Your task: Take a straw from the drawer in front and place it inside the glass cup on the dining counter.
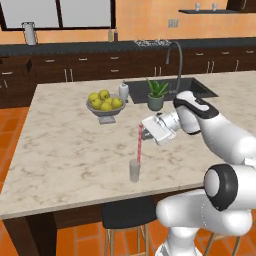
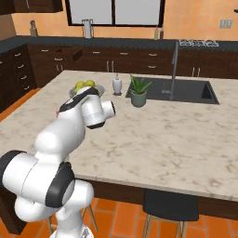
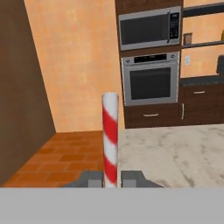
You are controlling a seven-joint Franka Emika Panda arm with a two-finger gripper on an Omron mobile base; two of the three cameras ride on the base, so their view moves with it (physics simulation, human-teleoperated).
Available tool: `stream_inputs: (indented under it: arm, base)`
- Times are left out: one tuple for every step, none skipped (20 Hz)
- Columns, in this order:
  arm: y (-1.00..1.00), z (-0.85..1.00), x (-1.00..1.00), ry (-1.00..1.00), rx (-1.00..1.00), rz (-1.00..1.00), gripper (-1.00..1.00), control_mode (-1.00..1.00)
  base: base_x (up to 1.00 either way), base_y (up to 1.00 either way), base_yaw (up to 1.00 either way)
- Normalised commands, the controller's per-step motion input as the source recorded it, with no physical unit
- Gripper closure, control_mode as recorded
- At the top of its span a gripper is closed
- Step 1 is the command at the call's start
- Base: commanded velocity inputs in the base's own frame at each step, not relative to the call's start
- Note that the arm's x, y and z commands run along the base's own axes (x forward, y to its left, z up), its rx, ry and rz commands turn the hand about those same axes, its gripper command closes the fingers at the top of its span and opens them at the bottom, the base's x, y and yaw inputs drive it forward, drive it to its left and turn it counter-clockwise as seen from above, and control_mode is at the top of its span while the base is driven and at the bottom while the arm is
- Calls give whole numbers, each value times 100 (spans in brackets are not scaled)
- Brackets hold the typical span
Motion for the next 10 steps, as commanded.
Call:
stream_inputs:
  arm:
    - [0,-9,31,0,-3,1,100,-100]
    - [0,-12,27,0,-3,1,100,-100]
    - [1,-16,22,0,-3,1,100,-100]
    - [8,-18,24,0,-3,2,100,-100]
    - [9,-18,26,0,-3,2,100,-100]
    - [13,-22,26,0,-3,2,100,-100]
    - [16,-25,24,0,-3,2,100,-100]
    - [19,-29,20,0,-3,2,100,-100]
    - [20,-28,19,0,-3,2,100,-100]
    - [26,-29,19,1,-2,2,100,-100]
  base:
    - [0,0,0]
    - [0,0,0]
    - [0,0,0]
    - [0,0,0]
    - [0,0,0]
    - [0,0,0]
    - [0,0,0]
    - [0,0,0]
    - [0,0,0]
    - [0,0,0]
